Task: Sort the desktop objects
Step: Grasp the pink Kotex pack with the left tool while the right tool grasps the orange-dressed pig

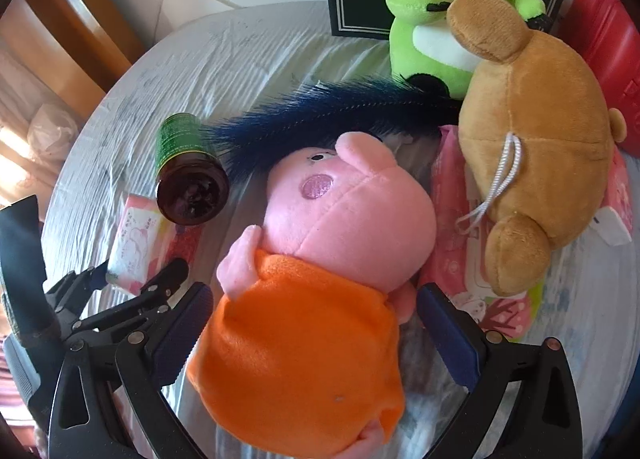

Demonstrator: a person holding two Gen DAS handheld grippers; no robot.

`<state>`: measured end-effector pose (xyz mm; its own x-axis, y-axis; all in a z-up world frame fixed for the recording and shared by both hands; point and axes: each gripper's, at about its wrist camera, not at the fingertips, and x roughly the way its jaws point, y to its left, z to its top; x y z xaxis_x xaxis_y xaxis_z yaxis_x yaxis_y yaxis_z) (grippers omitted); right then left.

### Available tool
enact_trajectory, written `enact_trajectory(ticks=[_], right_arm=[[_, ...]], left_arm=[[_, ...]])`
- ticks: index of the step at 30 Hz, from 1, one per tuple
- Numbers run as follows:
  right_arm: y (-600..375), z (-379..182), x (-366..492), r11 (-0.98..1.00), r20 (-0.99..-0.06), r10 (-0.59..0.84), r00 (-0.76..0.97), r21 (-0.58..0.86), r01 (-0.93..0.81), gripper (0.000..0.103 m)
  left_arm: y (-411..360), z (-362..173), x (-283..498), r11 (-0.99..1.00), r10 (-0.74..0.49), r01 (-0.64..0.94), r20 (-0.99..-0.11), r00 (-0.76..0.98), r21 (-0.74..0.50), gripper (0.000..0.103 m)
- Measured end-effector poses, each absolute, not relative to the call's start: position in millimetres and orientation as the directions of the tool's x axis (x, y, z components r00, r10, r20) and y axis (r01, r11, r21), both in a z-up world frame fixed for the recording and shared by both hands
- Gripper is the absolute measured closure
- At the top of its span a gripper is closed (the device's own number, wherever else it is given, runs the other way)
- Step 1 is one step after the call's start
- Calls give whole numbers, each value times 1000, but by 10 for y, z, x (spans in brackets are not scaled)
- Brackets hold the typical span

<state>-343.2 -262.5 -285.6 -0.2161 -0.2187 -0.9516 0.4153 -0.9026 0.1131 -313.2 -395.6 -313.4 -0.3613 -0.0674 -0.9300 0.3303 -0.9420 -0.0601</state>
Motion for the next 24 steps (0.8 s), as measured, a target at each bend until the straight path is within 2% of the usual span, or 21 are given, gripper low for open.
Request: enact_trajectory(ticks=[7,15,18,24], right_arm=[[-2716,-3099,-3520,-907,-967,-199,-159,121,404,0],[-2625,-3265,-3522,-898,-962,-241,-126,172,404,0],[-2623,-3235,-3477,-887,-953,-273,-132,196,419,15],[-2571,-3121,-3384,-887,-948,-272,-164,181,426,22]], left_arm=[[-3973,-3226,-3220,-941,-63,332,-932,-356,-63,32],[-3976,-3229,-3172,-941,-84,334,-921,-380,-52,34],[-3970,-3217,-3122,-938,-77,341,-922,-380,-62,35],[-3873,-3156,-2997,-939,-66,337,-921,-383,-73,35]])
